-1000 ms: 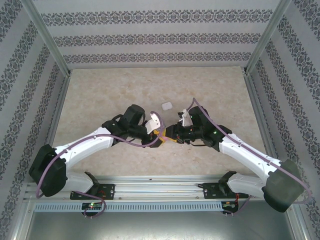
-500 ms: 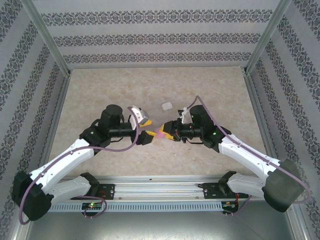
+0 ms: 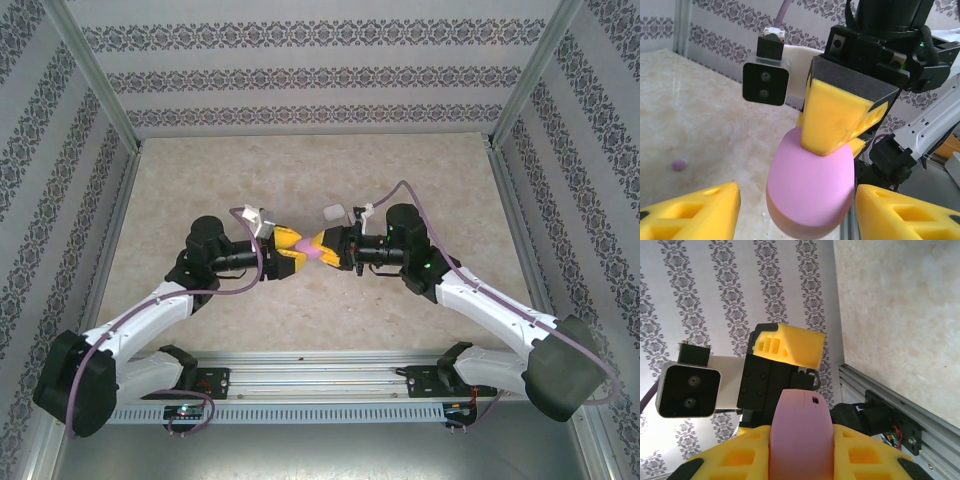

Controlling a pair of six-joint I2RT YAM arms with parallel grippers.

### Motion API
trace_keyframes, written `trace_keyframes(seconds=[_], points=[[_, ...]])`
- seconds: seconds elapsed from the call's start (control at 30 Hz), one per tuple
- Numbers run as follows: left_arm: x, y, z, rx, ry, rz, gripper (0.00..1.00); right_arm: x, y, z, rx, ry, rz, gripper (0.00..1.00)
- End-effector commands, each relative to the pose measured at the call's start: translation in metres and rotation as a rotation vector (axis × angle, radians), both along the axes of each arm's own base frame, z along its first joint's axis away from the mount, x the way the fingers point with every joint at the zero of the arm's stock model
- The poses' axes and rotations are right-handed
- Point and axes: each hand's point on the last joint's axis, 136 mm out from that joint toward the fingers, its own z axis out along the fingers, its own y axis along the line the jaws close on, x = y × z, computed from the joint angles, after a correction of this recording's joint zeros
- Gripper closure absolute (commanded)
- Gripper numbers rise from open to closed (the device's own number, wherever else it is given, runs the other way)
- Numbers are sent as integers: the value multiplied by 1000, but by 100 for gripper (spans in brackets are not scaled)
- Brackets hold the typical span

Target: Insert the wireless bluetooth earbuds into the charging case

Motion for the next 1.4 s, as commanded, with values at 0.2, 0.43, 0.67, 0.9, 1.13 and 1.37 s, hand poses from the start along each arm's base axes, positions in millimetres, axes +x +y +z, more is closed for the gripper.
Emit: trace_keyframes(seconds=[0.2, 0.43, 0.67, 0.9, 1.13, 1.37], points=[[-3, -9, 22, -67, -102, -73, 48, 3, 3, 26, 73, -32, 8, 84], [-3, -15, 15, -32, -113, -81, 51, 6, 4, 24, 73, -24, 4, 84], [-3, -16, 14, -27, -117, -79, 45, 8, 6, 23, 75, -20, 2, 84], [-1, -17, 18, -34, -123, -73, 62, 8, 6, 21, 77, -17, 1, 84], [-1, -17, 24, -50, -125, -73, 79, 7, 6, 14, 65, -14, 5, 75], [-11, -13, 24, -17, -111, -84, 89, 7, -13, 24, -10, -190, -32, 39]])
